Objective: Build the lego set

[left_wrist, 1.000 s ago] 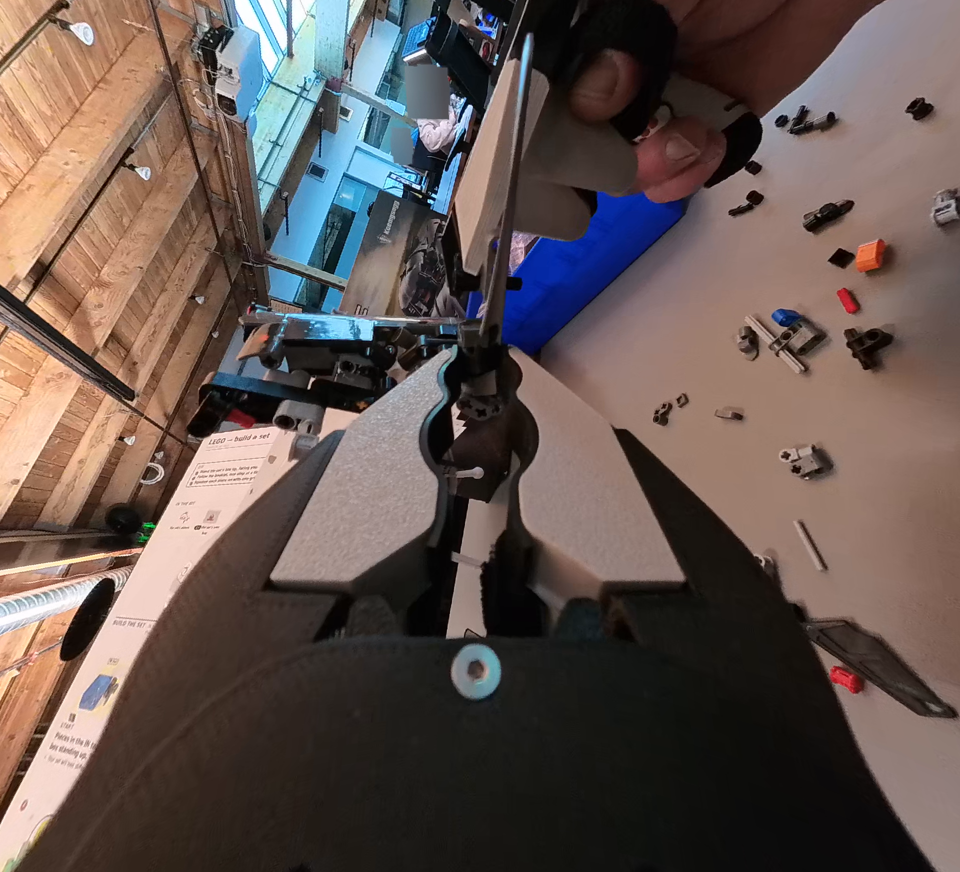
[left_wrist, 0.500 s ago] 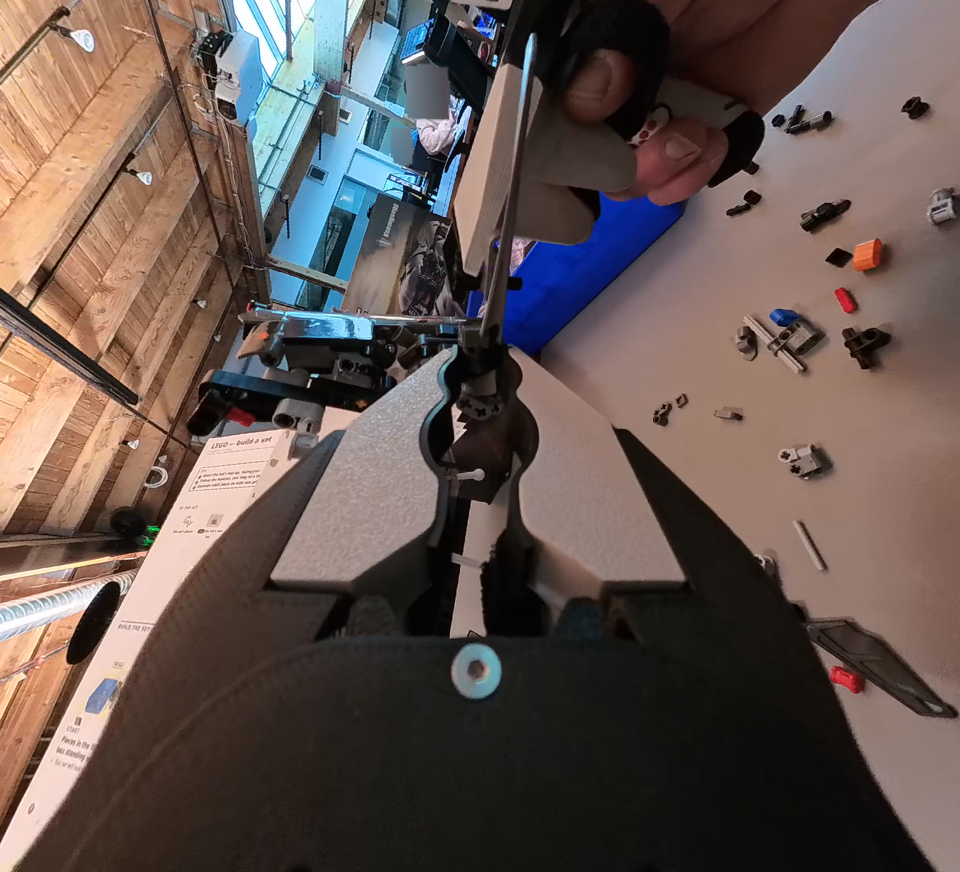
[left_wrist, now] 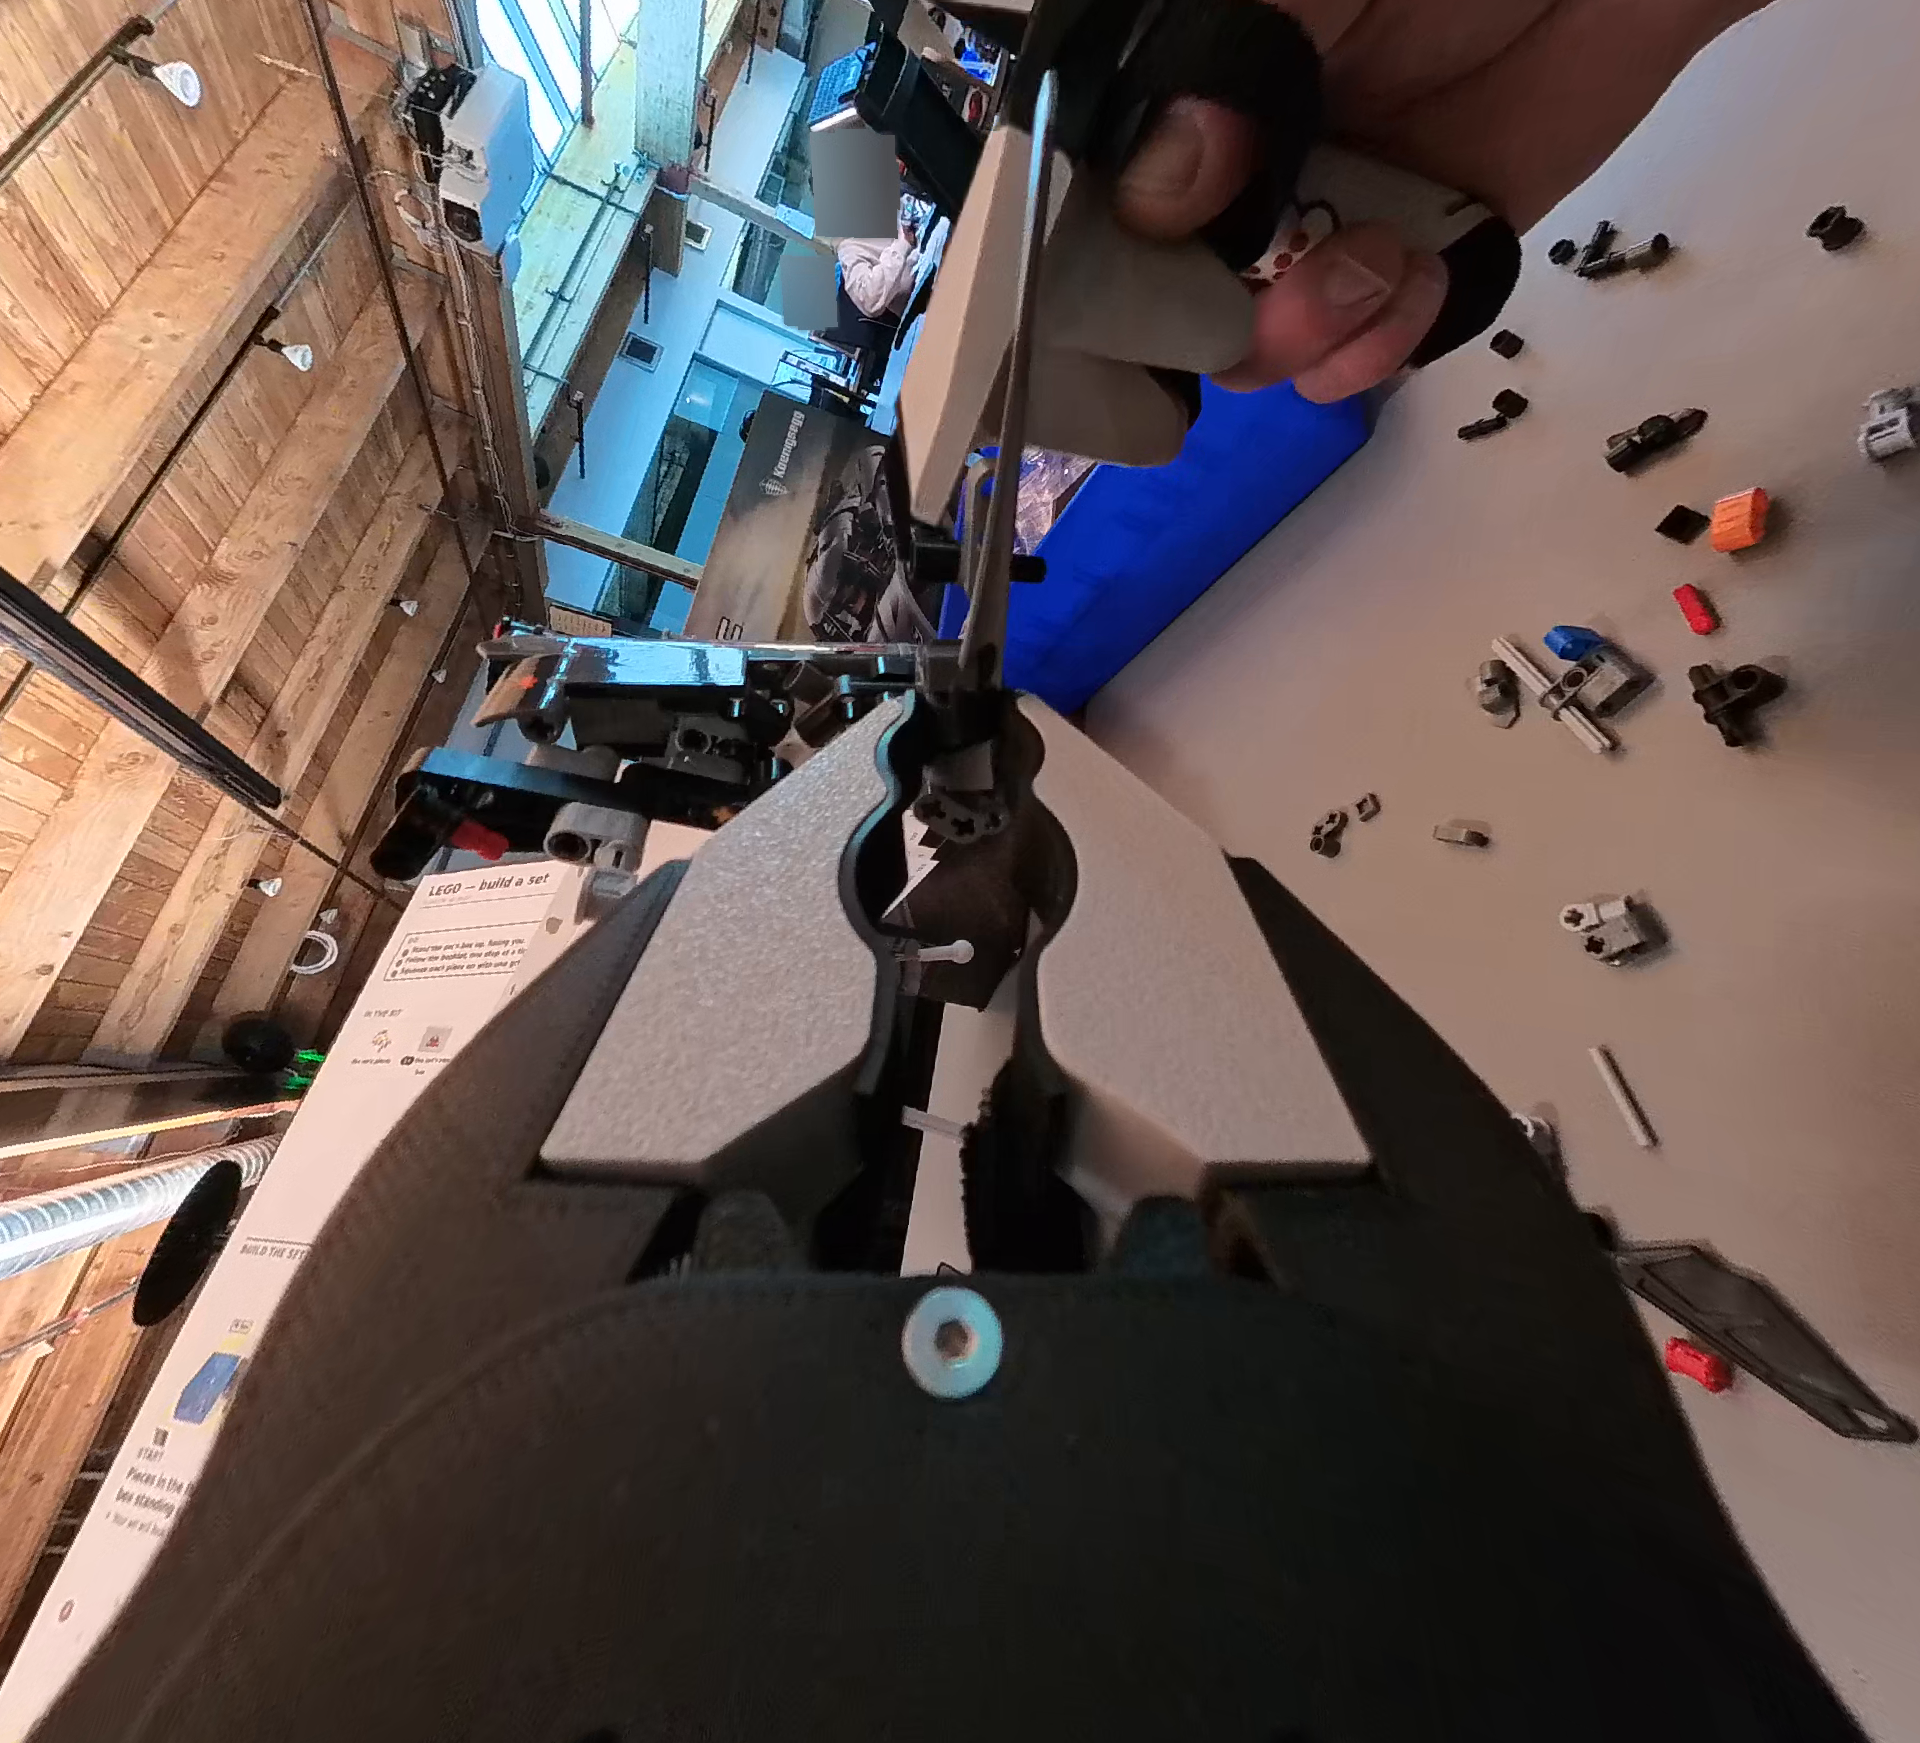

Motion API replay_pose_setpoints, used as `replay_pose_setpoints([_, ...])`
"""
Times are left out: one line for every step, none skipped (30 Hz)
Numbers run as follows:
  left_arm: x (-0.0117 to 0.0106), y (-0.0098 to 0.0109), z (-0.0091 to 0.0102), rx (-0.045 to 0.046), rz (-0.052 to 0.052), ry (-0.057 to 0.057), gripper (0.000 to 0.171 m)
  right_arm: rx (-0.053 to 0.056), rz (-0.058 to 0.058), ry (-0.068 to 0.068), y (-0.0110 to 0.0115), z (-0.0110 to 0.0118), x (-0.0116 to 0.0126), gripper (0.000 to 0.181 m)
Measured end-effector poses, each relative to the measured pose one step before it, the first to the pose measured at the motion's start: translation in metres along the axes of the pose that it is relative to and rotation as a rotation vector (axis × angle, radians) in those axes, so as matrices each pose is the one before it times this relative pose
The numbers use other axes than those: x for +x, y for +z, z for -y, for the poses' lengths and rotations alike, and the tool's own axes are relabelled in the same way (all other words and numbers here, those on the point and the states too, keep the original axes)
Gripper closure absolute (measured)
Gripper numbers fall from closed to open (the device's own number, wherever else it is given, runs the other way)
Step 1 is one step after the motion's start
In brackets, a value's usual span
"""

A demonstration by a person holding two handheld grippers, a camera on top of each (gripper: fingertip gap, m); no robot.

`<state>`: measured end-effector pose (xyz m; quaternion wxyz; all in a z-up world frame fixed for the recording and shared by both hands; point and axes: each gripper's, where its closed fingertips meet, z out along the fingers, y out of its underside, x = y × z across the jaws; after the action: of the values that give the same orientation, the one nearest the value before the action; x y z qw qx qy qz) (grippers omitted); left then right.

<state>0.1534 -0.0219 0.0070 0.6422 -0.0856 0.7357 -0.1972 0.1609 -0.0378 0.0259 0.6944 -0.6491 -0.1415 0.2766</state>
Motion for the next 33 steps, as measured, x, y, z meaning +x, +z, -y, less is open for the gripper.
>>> replay_pose_setpoints([0.00021, 0.00006, 0.00018, 0.00026, -0.0003, 0.0001, 0.160, -0.0050, -0.0025, -0.0045, 0.00047, -0.00053, -0.00017, 0.174])
replay_pose_setpoints([0.00028, 0.00015, 0.00002, 0.00015, -0.0006, 0.0001, 0.160, -0.0085, -0.0085, -0.0067, 0.00065, -0.00110, 0.00052, 0.175])
replay_pose_setpoints([0.00037, 0.00027, 0.00011, 0.00023, -0.0009, -0.0002, 0.160, -0.0062, -0.0044, -0.0052, 0.00061, -0.00083, -0.00004, 0.176])
replay_pose_setpoints([0.00036, 0.00017, 0.00007, 0.00013, -0.0005, 0.0007, 0.160, -0.0007, 0.0026, -0.0010, -0.00002, 0.00015, -0.00069, 0.177])
replay_pose_setpoints([0.00029, 0.00017, 0.00024, 0.00011, -0.0008, 0.0002, 0.160, 0.0045, -0.0040, 0.0014, -0.00041, 0.00093, 0.00064, 0.179])
replay_pose_setpoints([0.00023, 0.00017, 0.00012, 0.00062, -0.0008, -0.0002, 0.160, 0.0051, -0.0082, -0.0002, -0.00090, 0.00077, 0.00142, 0.180])
replay_pose_setpoints([0.00008, 0.00016, 0.00021, 0.00030, -0.0001, -0.0002, 0.160, 0.0011, 0.0000, 0.0018, -0.00048, 0.00018, 0.00036, 0.180])
replay_pose_setpoints([-0.00004, 0.00002, 0.00004, 0.00028, 0.0002, 0.0001, 0.160, -0.0001, 0.0041, 0.0049, -0.00010, -0.00010, -0.00023, 0.180])
replay_pose_setpoints([0.00010, 0.00014, 0.00013, 0.00034, -0.0004, -0.0005, 0.160, -0.0002, 0.0009, 0.0043, 0.00041, -0.00048, 0.00020, 0.180])
replay_pose_setpoints([0.00006, 0.00003, 0.00007, 0.00049, -0.0002, -0.0005, 0.160, -0.0051, -0.0011, 0.0023, 0.00113, -0.00134, 0.00026, 0.181])
replay_pose_setpoints([0.00024, 0.00014, 0.00006, 0.00014, -0.0007, -0.0003, 0.160, -0.0106, 0.0006, 0.0016, 0.00175, -0.00234, -0.00018, 0.181])
replay_pose_setpoints([0.00030, 0.00018, 0.00013, 0.00033, -0.0007, 0.0006, 0.160, -0.0108, 0.0036, 0.0005, 0.00207, -0.00240, -0.00064, 0.181])
replay_pose_setpoints([0.00032, 0.00007, 0.00013, 0.00019, -0.0007, 0.0005, 0.160, -0.0077, 0.0033, -0.0004, 0.00171, -0.00172, -0.00073, 0.181])
replay_pose_setpoints([0.00029, 0.00008, 0.00015, 0.00034, -0.0005, 0.0006, 0.160, -0.0031, -0.0006, -0.0004, 0.00095, -0.00093, 0.00002, 0.181])
replay_pose_setpoints([0.00004, -0.00004, 0.00018, 0.00092, -0.0007, -0.0003, 0.160, 0.0016, 0.0011, 0.0025, 0.00001, -0.00001, 0.00002, 0.181])
replay_pose_setpoints([-0.00014, -0.00015, 0.00022, 0.00046, 0.0008, 0.0001, 0.160, 0.0072, 0.0026, 0.0084, -0.00083, 0.00094, 0.00049, 0.180])
replay_pose_setpoints([-0.00020, 0.00000, 0.00012, -0.00010, 0.0008, 0.0005, 0.160, 0.0105, 0.0071, 0.0148, -0.00141, 0.00135, 0.00026, 0.178])
replay_pose_setpoints([-0.00022, -0.00016, -0.00004, -0.00028, 0.0003, -0.0003, 0.160, 0.0117, 0.0106, 0.0177, -0.00142, 0.00157, 0.00000, 0.175])
replay_pose_setpoints([-0.00011, -0.00005, 0.00023, 0.00096, -0.0002, -0.0005, 0.160, 0.0086, 0.0182, 0.0195, -0.00100, 0.00086, -0.00113, 0.174])
replay_pose_setpoints([-0.00003, -0.00012, 0.00050, 0.00274, -0.0004, -0.0007, 0.160, 0.0078, 0.0163, 0.0205, -0.00071, 0.00074, -0.00063, 0.172])
replay_pose_setpoints([0.00008, -0.00007, 0.00056, 0.00133, -0.0004, -0.0009, 0.160, 0.0119, 0.0120, 0.0199, -0.00072, 0.00127, -0.00016, 0.169])
replay_pose_setpoints([-0.00004, 0.00012, 0.00017, -0.00097, 0.0006, 0.0026, 0.160, 0.0104, 0.0139, 0.0209, -0.00082, 0.00101, -0.00055, 0.168])
replay_pose_setpoints([0.00026, 0.00025, -0.00047, -0.00314, -0.0004, 0.0025, 0.160, 0.0084, 0.0094, 0.0206, -0.00130, 0.00101, 0.00029, 0.167])
replay_pose_setpoints([0.00017, 0.00006, -0.00026, -0.00056, -0.0005, 0.0004, 0.160, 0.0144, 0.0134, 0.0181, -0.00203, 0.00186, -0.00031, 0.165])
replay_pose_setpoints([0.00001, -0.00004, -0.00028, 0.00056, -0.0002, -0.0019, 0.160, 0.0071, 0.0131, 0.0222, -0.00176, 0.00092, -0.00018, 0.163])
replay_pose_setpoints([-0.00020, 0.00002, -0.00021, 0.00000, 0.0002, -0.0019, 0.160, -0.0104, 0.0136, 0.0157, -0.00089, -0.00181, -0.00047, 0.162])
replay_pose_setpoints([-0.00055, -0.00003, -0.00019, -0.00080, 0.0021, -0.0014, 0.160, -0.0179, 0.0120, -0.0004, 0.00014, -0.00333, -0.00103, 0.160])
replay_pose_setpoints([-0.00096, -0.00027, 0.00014, 0.00075, 0.0036, -0.0038, 0.160, -0.0163, 0.0122, -0.0191, 0.00072, -0.00324, -0.00202, 0.160])
replay_pose_setpoints([-0.00072, -0.00029, 0.00060, 0.00463, 0.0004, -0.0072, 0.160, -0.0202, -0.0040, -0.0319, 0.00097, -0.00328, -0.00063, 0.161])
replay_pose_setpoints([-0.00039, -0.00047, 0.00059, 0.00382, -0.0005, -0.0045, 0.160, -0.0222, -0.0162, -0.0357, 0.00063, -0.00295, 0.00083, 0.161])
replay_pose_setpoints([-0.00027, -0.00029, 0.00021, -0.00001, 0.0004, 0.0017, 0.160, -0.0168, -0.0084, -0.0337, 0.00002, -0.00166, -0.00062, 0.162])
replay_pose_setpoints([-0.00031, -0.00048, 0.00059, 0.00216, 0.0000, -0.0006, 0.160, -0.0017, -0.0002, -0.0275, -0.00007, 0.00054, -0.00199, 0.163])
replay_pose_setpoints([-0.00029, -0.00049, 0.00117, 0.00719, -0.0022, -0.0079, 0.160, -0.0015, 0.0055, -0.0128, 0.00036, 0.00049, -0.00227, 0.165])
